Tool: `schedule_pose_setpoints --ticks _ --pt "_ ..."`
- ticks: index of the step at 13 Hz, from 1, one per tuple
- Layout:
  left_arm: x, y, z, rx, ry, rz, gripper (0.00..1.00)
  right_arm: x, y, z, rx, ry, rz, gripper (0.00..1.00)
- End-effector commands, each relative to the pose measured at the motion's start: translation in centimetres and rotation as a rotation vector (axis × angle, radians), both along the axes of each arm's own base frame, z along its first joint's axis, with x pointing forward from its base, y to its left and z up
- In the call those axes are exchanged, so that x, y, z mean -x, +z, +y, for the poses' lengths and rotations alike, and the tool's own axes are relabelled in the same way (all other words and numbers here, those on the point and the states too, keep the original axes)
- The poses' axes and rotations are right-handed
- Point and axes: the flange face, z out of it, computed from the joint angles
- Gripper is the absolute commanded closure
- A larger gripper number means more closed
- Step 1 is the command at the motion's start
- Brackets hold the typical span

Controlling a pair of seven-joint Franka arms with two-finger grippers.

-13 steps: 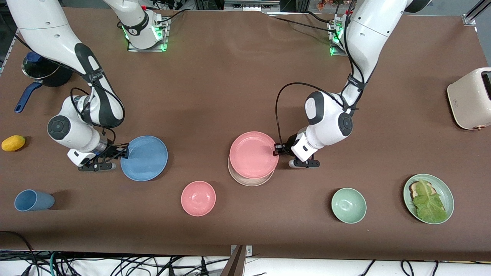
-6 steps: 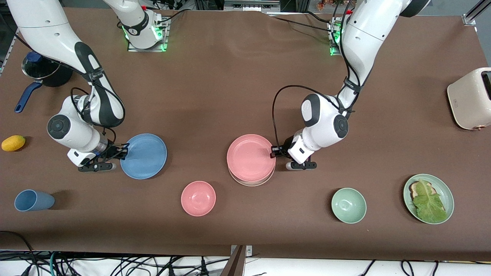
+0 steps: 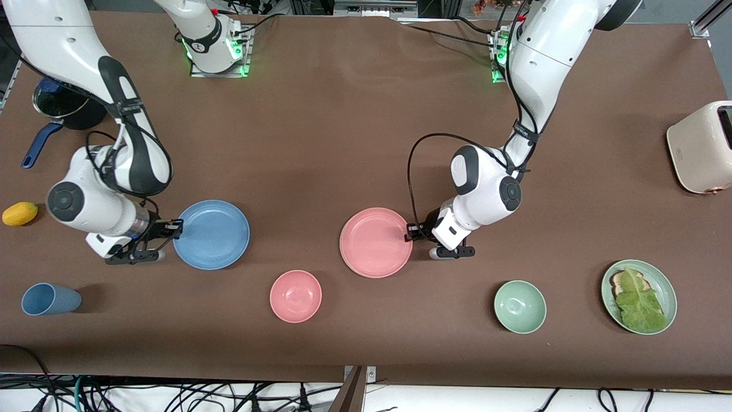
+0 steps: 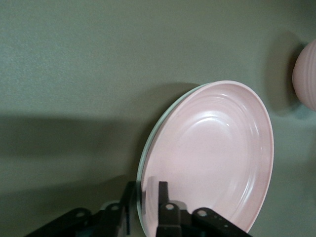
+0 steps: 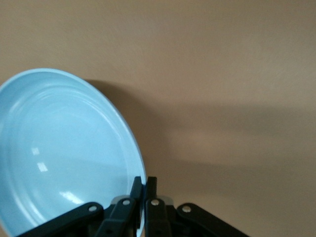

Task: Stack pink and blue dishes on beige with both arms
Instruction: 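Open the left gripper to release the pink plate while the right gripper lifts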

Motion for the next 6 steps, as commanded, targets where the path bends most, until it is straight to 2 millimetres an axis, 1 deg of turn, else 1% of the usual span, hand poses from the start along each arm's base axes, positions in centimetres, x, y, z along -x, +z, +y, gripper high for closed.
schedule_pose_setpoints --ticks 1,2,3,5,6 --pt "-0.6 0.1 -0.6 0.016 0.024 -0.007 0.26 -1.8 4.7 2.1 -0.034 0.041 0.007 1.00" --pt "-0.7 0.5 -0.5 0.028 0.038 -0.006 0.17 -2.2 6.0 2.8 -0.042 0.051 0.004 1.00" --pt "-0.8 1.3 -0.7 0.042 0.045 -0.011 0.00 -2.5 6.9 3.8 -0.052 0.065 -0.004 1.00" --pt "-0.9 3.6 -0.2 0.051 0.031 -0.016 0.00 -2.5 7.5 6.2 -0.075 0.088 -0.010 1.00" --pt "-0.9 4.5 0.1 0.057 0.002 0.012 0.00 -2.3 7.6 7.4 -0.093 0.082 -0.008 1.00"
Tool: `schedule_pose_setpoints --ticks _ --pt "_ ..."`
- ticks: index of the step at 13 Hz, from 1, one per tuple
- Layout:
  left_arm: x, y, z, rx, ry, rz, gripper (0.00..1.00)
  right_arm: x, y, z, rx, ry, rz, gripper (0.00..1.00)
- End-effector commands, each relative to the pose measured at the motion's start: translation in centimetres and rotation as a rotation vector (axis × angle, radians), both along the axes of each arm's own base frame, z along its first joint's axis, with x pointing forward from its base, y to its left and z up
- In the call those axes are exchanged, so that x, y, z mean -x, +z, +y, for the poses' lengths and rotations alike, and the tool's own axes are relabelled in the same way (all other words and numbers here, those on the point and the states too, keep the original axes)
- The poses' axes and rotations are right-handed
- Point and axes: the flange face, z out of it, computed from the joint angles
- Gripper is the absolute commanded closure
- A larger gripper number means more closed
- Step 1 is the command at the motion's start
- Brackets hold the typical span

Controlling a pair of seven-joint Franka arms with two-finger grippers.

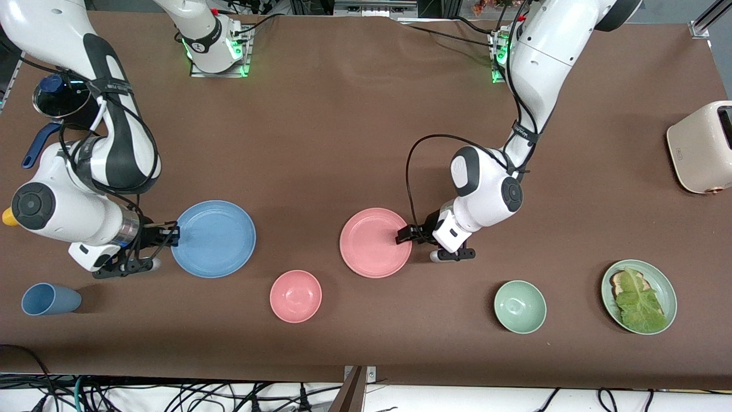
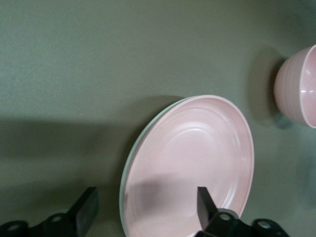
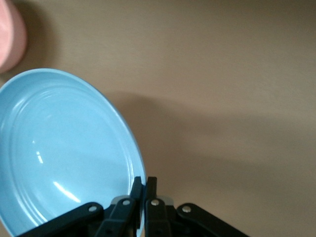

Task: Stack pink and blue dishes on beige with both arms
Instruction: 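Carry the blue plate onto the pink plate while the left gripper withdraws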

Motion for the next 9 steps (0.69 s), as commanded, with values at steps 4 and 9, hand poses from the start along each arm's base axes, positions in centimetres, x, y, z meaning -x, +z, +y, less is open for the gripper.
schedule_pose_setpoints --ticks 4,9 --pt "-2.6 7.6 7.6 -0.171 -0.235 0.088 0.00 1.0 1.0 7.8 -0.069 -0.099 0.034 1.00" --pt "-4.5 11.9 15.9 -0.422 -0.370 0.159 0.00 3.8 0.3 19.4 -0.054 -0.250 0.040 1.00"
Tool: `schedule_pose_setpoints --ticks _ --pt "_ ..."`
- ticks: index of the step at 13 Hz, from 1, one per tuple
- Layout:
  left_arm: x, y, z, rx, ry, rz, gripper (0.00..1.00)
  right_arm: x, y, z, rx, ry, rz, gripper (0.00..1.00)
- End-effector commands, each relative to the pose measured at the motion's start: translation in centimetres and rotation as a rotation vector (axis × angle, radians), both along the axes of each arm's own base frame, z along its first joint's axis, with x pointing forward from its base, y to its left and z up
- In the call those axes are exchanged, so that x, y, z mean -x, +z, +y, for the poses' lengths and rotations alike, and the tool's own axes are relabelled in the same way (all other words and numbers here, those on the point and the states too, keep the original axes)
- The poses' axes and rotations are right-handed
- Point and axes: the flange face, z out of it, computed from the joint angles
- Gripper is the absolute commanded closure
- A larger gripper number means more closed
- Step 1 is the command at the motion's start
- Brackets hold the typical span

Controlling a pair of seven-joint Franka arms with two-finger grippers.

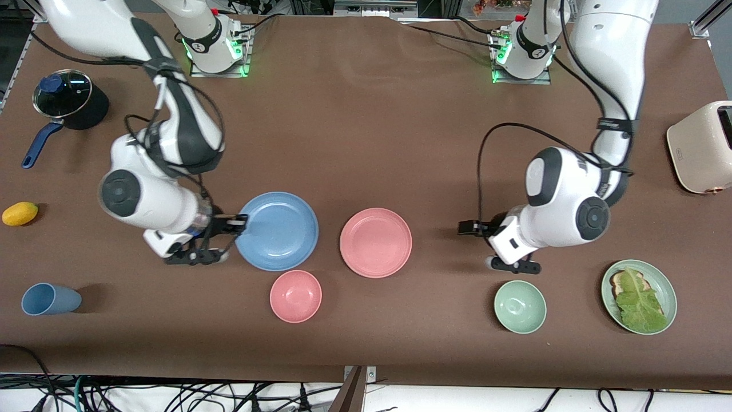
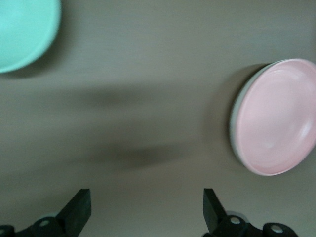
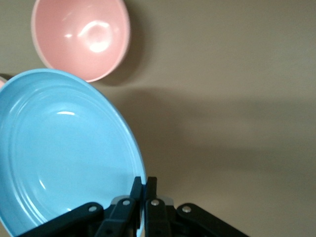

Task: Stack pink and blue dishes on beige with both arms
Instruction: 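Carry the blue plate onto the pink plate while the left gripper withdraws, then lower the blue plate onto the stack and open the right gripper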

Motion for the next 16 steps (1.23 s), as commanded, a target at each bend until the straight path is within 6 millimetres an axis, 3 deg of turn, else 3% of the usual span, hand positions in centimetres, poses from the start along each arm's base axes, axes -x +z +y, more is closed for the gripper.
schedule_pose_setpoints --ticks 1,4,6,9,11,16 --pt "-0.4 2.1 3.2 -0.116 -0.060 0.006 0.00 0.9 -0.6 5.4 -0.012 -0.101 -0.016 1.00" --pt "-0.9 5.2 6.4 -0.216 -0.177 -0.029 0.00 2.6 -2.6 11.1 -0.025 -0.184 -0.041 1.00" --pt "-0.9 5.9 9.3 -0.199 -0.181 -0.005 0.00 3.9 -4.4 14.7 -0.016 -0.238 -0.074 1.00" --pt "-0.8 11.1 9.8 -0.198 -0.173 0.029 0.00 5.0 -5.9 19.2 -0.023 -0.310 -0.097 1.00" --pt "0.7 17.1 11.8 -0.173 -0.140 0.004 0.00 5.4 -6.7 21.0 -0.023 -0.350 -0.099 1.00" --pt "3.4 24.8 14.9 -0.170 -0.094 -0.069 0.00 4.5 -8.6 22.4 -0.017 -0.380 -0.115 1.00"
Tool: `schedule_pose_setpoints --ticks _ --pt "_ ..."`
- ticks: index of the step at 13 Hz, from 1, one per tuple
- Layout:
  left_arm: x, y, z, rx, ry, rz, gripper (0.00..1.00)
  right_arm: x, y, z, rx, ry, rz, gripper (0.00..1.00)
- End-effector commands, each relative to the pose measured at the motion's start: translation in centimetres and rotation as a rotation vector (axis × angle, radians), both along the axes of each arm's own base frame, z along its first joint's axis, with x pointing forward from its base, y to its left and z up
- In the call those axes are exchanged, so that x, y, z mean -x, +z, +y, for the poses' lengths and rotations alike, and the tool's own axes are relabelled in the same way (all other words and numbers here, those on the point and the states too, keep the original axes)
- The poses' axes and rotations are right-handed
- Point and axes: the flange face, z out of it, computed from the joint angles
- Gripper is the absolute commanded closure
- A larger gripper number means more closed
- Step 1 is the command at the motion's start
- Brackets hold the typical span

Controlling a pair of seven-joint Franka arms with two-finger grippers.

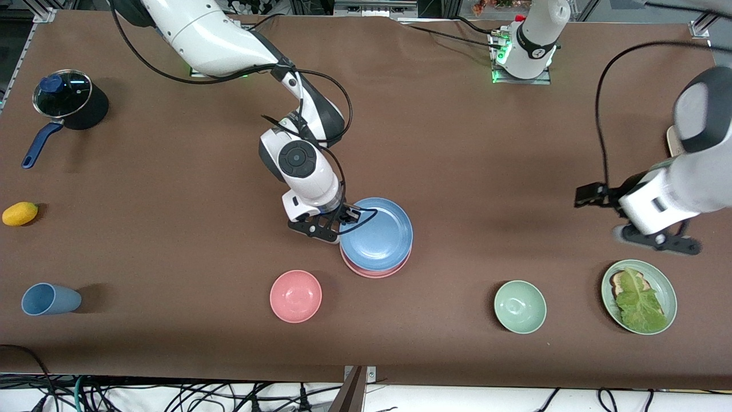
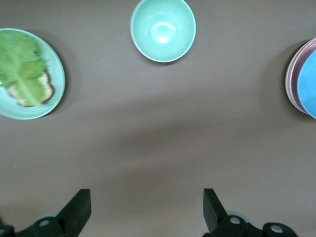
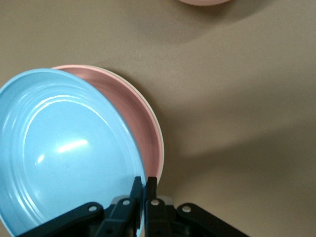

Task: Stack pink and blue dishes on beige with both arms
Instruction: 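Lower the blue plate onto the stack and open the right gripper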

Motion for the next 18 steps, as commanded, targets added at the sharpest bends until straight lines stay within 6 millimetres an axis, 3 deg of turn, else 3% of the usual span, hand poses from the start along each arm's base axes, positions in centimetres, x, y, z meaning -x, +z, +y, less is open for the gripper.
schedule_pose_setpoints --ticks 1,2,5,8,10,12,13,15,16,18 --pt "2.0 3.2 1.2 0.008 -0.004 -0.011 0.00 -1.7 -0.8 0.4 0.010 -0.024 -0.033 1.00" --pt "2.9 4.2 2.9 0.016 0.018 0.003 0.00 -1.6 -1.0 0.5 0.005 -0.025 -0.037 1.00" --pt "4.6 3.1 3.9 0.001 0.031 0.114 0.00 -1.3 -1.8 1.0 0.010 -0.013 -0.038 1.00" --pt "5.1 3.0 3.5 -0.001 0.022 0.151 0.00 -1.5 -2.0 0.7 0.018 -0.010 -0.045 0.59" --pt "5.8 5.3 3.9 0.002 0.035 0.115 0.00 -1.6 -1.9 0.5 0.029 0.003 -0.056 0.38" --pt "6.4 6.6 3.2 0.002 0.033 0.099 0.00 -1.9 -1.7 0.0 0.038 0.004 -0.059 0.27" --pt "6.9 6.7 2.7 -0.003 0.062 0.124 0.00 -2.0 -1.5 0.0 0.041 0.007 -0.061 0.25" --pt "7.2 7.0 2.5 -0.020 0.163 0.133 0.00 -2.6 -0.7 -1.1 0.085 0.033 -0.077 0.12" --pt "7.3 7.2 2.4 -0.023 0.163 0.130 0.00 -3.2 -0.1 -2.4 0.124 0.056 -0.068 0.02" --pt "7.6 7.7 2.5 -0.023 0.169 0.121 0.00 -5.3 2.2 -5.5 0.142 0.117 -0.069 0.01"
